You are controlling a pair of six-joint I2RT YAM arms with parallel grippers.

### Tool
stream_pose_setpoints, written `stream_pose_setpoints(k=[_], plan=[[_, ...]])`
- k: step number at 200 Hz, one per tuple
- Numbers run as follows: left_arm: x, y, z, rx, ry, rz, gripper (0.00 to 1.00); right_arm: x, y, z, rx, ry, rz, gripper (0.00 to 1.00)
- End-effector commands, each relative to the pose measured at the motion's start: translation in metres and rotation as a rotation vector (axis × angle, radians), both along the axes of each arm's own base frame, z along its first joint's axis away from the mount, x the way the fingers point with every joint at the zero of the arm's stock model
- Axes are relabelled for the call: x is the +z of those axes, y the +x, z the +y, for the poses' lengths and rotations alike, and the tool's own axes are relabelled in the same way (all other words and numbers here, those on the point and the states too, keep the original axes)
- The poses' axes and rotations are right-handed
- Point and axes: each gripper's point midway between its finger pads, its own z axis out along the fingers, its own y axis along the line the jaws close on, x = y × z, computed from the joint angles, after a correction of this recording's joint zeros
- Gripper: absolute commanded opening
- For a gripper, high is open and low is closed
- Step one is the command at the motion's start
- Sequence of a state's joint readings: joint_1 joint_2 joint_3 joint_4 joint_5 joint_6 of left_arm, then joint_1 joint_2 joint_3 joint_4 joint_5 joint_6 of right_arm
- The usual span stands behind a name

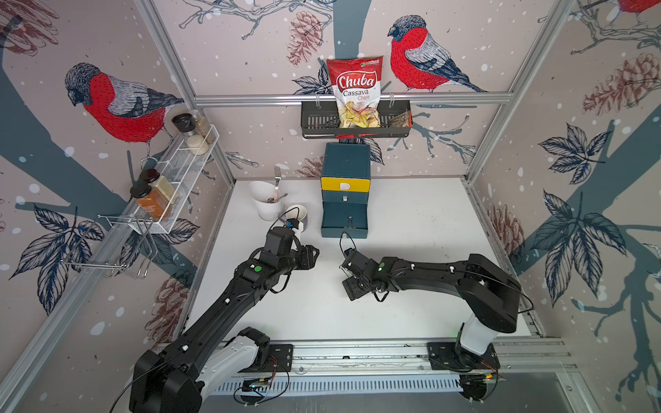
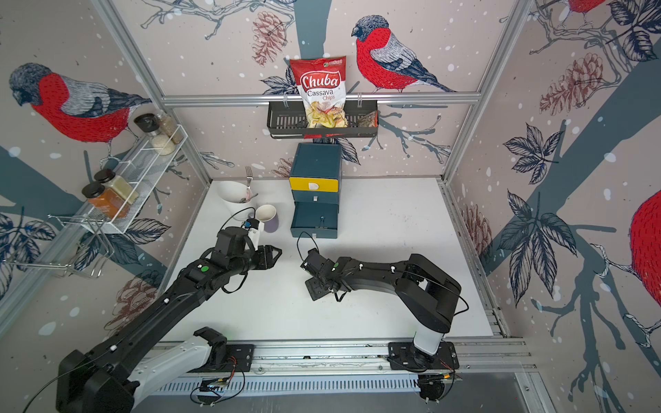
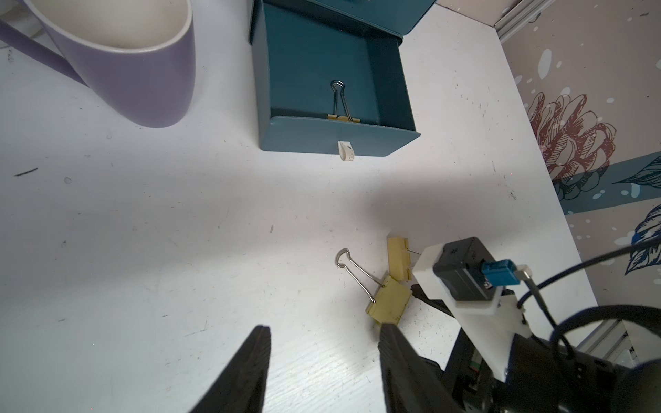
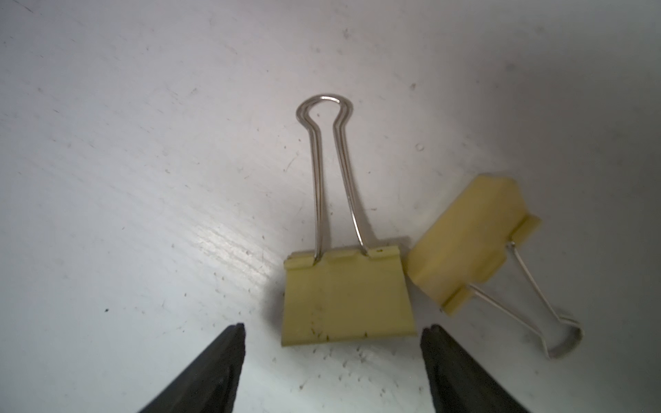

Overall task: Put the binder clips in the drawer according to color
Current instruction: Pick up the binder clip at the center of the board.

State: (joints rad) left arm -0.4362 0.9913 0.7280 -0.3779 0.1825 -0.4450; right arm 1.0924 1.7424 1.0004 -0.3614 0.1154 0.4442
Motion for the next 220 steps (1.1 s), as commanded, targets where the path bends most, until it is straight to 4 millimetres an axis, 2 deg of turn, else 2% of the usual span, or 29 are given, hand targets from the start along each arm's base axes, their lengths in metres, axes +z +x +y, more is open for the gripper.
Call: stream_pose_setpoints(k=[1,45,74,115,146,170,190,202,220], plan=[[0.002,0.002,0.000,-0.002,0.004,-0.014,0.53,-0.006,0.001,0.005,0.002,0.014,0.005,0.83],[0.002,0.002,0.001,0.000,0.005,-0.013,0.53,-0.016,0.009,0.002,0.004,-0.030,-0.012,0.81],[0.002,0.002,0.001,0.002,0.006,-0.015,0.53,-0.015,0.006,0.004,0.009,-0.037,-0.012,0.71],[0.002,0.003,0.000,-0.001,0.004,-0.014,0.53,-0.007,-0.001,0.005,0.005,-0.027,-0.012,0.62],[0.002,0.002,0.000,0.000,0.003,-0.014,0.53,-0.003,-0.002,0.007,-0.004,-0.023,-0.022,0.47],[0.002,0.002,0.000,-0.002,0.003,-0.014,0.53,0.015,0.003,0.015,-0.011,0.023,-0.046,0.40],[0.001,0.002,-0.001,-0.007,-0.002,-0.008,0.53,0.041,0.008,0.022,-0.014,0.076,-0.073,0.39],[-0.002,0.001,-0.003,-0.016,-0.007,0.002,0.53,0.060,0.014,0.026,-0.026,0.121,-0.089,0.39],[-0.004,0.001,-0.006,-0.028,-0.010,0.014,0.53,0.085,0.034,0.026,-0.065,0.189,-0.107,0.38]])
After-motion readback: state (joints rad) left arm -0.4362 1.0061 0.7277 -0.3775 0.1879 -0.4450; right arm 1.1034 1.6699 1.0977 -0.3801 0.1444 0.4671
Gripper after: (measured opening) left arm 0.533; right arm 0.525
